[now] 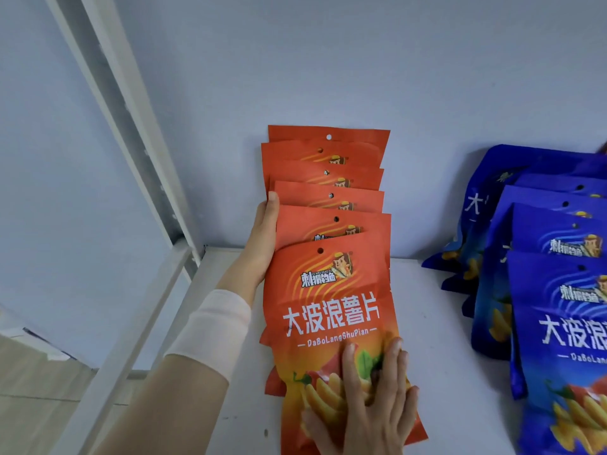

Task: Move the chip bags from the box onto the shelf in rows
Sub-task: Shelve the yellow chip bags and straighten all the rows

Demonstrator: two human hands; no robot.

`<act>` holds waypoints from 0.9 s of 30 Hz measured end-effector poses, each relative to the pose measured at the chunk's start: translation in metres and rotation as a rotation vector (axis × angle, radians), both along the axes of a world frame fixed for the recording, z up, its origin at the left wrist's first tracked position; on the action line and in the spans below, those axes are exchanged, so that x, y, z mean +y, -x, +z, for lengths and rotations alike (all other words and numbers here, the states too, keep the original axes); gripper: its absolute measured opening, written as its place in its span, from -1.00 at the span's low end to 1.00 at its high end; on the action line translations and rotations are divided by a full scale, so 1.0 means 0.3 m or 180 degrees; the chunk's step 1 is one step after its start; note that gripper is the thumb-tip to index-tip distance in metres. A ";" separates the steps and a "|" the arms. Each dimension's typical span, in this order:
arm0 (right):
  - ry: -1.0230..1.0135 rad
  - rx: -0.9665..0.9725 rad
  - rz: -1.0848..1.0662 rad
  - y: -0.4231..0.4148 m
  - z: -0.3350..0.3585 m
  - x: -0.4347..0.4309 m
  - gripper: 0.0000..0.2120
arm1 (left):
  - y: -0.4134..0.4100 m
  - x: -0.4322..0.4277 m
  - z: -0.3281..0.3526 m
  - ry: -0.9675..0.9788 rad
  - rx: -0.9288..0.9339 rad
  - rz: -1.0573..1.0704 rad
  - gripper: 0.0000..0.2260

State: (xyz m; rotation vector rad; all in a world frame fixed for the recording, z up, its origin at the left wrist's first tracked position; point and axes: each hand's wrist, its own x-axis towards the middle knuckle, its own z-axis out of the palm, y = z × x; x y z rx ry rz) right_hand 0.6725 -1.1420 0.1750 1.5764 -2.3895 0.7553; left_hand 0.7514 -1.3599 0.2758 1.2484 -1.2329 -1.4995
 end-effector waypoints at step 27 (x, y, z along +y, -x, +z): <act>-0.0024 -0.0222 0.0116 0.329 0.045 0.124 -0.27 | 0.310 0.219 -0.026 -0.0368 0.1233 -0.0459 -0.44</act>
